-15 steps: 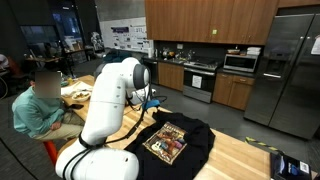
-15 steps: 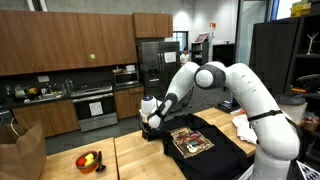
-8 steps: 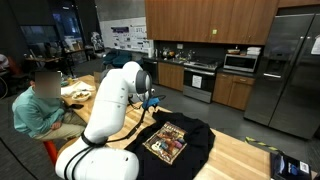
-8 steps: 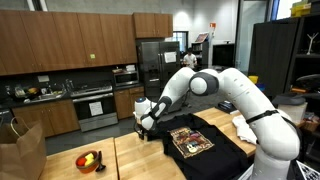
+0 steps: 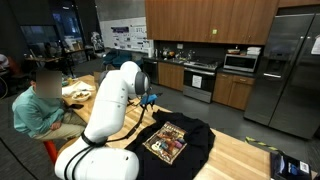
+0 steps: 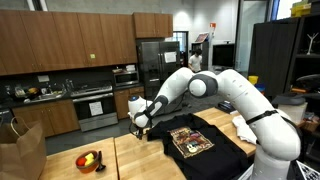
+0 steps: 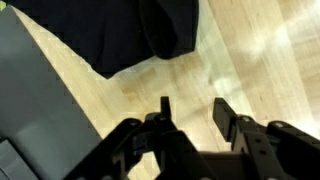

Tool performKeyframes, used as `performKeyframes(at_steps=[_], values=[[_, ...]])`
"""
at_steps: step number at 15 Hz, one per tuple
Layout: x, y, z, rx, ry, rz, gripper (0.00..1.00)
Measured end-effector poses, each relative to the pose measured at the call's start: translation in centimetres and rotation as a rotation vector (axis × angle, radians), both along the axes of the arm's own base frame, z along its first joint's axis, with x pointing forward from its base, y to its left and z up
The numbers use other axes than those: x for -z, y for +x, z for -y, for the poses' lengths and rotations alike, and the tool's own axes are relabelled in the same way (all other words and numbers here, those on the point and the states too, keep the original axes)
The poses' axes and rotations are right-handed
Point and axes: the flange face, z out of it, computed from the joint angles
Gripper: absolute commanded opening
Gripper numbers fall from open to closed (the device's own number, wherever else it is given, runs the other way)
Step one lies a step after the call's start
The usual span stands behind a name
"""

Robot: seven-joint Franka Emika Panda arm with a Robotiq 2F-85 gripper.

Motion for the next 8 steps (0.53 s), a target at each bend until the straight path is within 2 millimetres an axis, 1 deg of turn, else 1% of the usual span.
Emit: performKeyframes(at_steps=[2,3,4,8], values=[[-0.3,-0.2,0.0,-0.052,-0.055,-0.061,0.94],[-0.5,-0.2,0.2,-0.073,-0.089,-0.091,0.98],[-0.7,-0.2,0.4,-0.091,-0.122,-0.113,1.0],[-1.7,0.2,1.3,-0.144,-0.221,-0.151,1.0]])
